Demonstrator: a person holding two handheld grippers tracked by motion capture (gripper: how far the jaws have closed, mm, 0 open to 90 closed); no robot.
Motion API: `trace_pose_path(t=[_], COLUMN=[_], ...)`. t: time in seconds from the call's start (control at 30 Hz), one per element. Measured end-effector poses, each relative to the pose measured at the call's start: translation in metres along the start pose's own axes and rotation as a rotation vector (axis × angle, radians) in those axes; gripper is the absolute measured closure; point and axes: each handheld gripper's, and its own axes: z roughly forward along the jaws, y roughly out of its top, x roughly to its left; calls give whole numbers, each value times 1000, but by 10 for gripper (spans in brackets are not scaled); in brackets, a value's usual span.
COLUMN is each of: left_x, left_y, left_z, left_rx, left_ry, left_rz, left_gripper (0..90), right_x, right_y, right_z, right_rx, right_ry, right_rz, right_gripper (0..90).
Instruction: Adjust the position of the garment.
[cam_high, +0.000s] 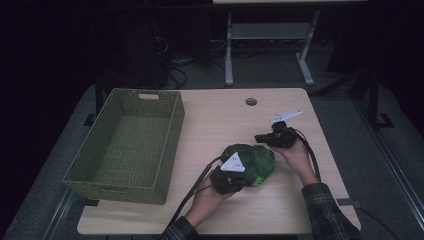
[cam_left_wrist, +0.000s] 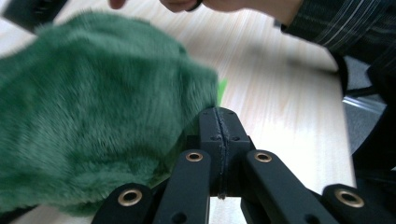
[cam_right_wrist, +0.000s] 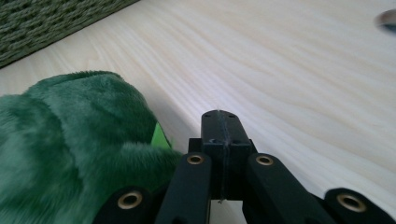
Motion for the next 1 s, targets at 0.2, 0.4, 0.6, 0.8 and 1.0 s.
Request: trace_pose_path(t=[0.2,0.4,0.6,0.8,1.0], left_x=[10,17,26,37,47], left_y=[-11,-17,-22,-29,-33], left_z=[10,12,4,-9,-16], left_rx=[53,84,95,101,97], left_ry=[32,72,102,127,143], left_rz=[-18,-17,-23,-45,-52], left_gripper=[895,895,895,895,895], right_x=[-1,-1,1,7,15], right_y=[-7,-10,-19,-30,-39], right_z=[22,20,12,5,-1], right_rx=[84,111,124,127,129], right_ry=[69,92,112,136,142], right_rz=[-10,0,-7,-11,-22], right_gripper=[900,900,900,900,900])
